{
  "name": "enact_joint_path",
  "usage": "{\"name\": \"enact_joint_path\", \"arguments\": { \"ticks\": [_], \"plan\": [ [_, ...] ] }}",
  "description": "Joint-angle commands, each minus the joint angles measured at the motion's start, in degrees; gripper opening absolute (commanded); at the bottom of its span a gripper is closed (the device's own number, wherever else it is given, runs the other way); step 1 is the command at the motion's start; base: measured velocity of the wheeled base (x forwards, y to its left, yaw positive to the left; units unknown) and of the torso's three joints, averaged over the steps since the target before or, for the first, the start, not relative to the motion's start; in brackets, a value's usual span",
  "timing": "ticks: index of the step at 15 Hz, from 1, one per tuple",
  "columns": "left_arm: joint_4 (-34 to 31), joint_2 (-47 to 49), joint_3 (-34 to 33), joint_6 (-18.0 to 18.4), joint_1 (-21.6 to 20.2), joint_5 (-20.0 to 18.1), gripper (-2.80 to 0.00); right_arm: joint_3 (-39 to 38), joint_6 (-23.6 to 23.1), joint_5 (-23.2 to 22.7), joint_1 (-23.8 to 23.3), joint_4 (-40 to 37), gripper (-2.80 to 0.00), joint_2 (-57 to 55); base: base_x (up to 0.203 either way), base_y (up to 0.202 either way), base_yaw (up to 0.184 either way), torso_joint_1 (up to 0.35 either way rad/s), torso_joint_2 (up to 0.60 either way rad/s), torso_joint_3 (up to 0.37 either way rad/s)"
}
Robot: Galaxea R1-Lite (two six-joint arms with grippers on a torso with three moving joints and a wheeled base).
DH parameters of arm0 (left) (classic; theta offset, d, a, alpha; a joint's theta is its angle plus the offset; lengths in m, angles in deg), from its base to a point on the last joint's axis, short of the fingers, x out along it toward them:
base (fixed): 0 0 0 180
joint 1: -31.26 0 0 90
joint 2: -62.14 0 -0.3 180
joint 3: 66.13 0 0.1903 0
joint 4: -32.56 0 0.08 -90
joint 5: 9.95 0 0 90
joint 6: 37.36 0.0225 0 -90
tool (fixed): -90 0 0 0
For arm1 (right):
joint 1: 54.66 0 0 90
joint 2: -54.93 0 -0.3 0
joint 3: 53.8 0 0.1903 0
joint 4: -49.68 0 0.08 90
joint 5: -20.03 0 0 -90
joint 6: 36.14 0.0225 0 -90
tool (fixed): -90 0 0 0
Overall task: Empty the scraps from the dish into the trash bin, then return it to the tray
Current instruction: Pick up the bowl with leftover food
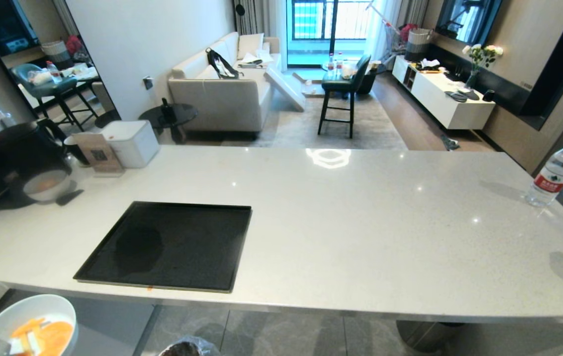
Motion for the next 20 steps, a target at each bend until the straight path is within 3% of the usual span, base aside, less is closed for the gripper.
{"name": "enact_joint_path", "arguments": {
  "ticks": [1, 8, 13, 20],
  "plan": [
    [-0.1, -4.6, -4.3, 0.2, 0.2, -0.2, -2.80, 0.0, 0.0, 0.0, 0.0, 0.0, -2.80, 0.0, 0.000, 0.000, 0.000, 0.000, 0.00, 0.000],
    [0.0, -3.5, -3.3, 0.2, 3.2, -1.3, -2.80, -0.1, 0.0, 0.0, 0.0, 0.0, -2.80, 0.0, 0.000, 0.000, 0.000, 0.000, 0.00, 0.000],
    [0.3, 0.0, 0.8, 0.3, 9.6, -1.1, -2.80, 0.0, 0.0, 0.0, 0.0, 0.0, -2.80, 0.0, 0.000, 0.000, 0.000, 0.000, 0.00, 0.000],
    [0.4, 1.3, 0.7, -0.8, 22.4, -1.0, -2.80, 0.0, 0.0, 0.0, 0.0, 0.0, -2.80, 0.0, 0.000, 0.000, 0.000, 0.000, 0.00, 0.000]
  ]
}}
